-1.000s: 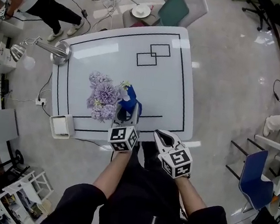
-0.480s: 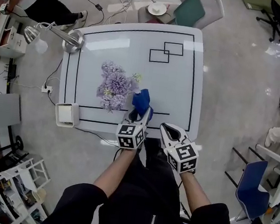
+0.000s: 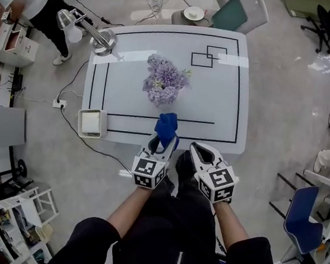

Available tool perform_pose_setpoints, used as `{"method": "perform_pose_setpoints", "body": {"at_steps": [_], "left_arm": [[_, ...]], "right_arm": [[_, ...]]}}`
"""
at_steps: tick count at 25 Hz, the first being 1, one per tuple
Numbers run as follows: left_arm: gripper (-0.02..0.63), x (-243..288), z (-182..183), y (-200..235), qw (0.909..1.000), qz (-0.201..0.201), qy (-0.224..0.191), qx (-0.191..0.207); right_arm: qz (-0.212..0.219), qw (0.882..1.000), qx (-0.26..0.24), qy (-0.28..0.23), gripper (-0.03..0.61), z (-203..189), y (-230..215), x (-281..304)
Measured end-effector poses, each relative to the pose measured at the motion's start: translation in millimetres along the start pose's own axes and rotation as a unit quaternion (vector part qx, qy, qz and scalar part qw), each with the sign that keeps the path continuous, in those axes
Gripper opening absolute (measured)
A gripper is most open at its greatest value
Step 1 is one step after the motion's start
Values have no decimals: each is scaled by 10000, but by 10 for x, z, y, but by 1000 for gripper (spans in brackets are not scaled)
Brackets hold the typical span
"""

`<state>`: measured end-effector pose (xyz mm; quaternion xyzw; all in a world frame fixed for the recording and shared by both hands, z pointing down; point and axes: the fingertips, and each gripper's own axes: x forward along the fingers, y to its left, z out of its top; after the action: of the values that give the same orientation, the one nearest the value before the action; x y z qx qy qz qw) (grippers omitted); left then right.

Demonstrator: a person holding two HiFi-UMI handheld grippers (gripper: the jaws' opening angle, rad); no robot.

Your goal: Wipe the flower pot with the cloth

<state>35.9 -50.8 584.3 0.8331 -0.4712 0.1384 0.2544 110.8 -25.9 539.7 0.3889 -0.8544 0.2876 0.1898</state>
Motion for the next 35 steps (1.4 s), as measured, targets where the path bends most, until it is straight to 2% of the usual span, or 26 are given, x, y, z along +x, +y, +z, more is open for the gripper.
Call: {"method": "perform_pose_setpoints", "body": {"at_steps": [7,17,26,35], "left_arm": [[156,-873,-18,45,9981,-46,-401,462],[156,-1975,-160,-51,9959,-143,-676,584],[156,-2321,-269,-246,9934,-310,-766,792],[156,-2375,-199,-312,9915,-359,-918,854]], "right_arm": [[-264,9983,-313,-422,11,-100,729,-123],[-706,9875,-698,-1227,9,-162,1671,-545],[-716,9848,-937,-1273,9,-286,2007,-729],[-674,9839,-1046,-1283,9,-270,2069,-771]]}}
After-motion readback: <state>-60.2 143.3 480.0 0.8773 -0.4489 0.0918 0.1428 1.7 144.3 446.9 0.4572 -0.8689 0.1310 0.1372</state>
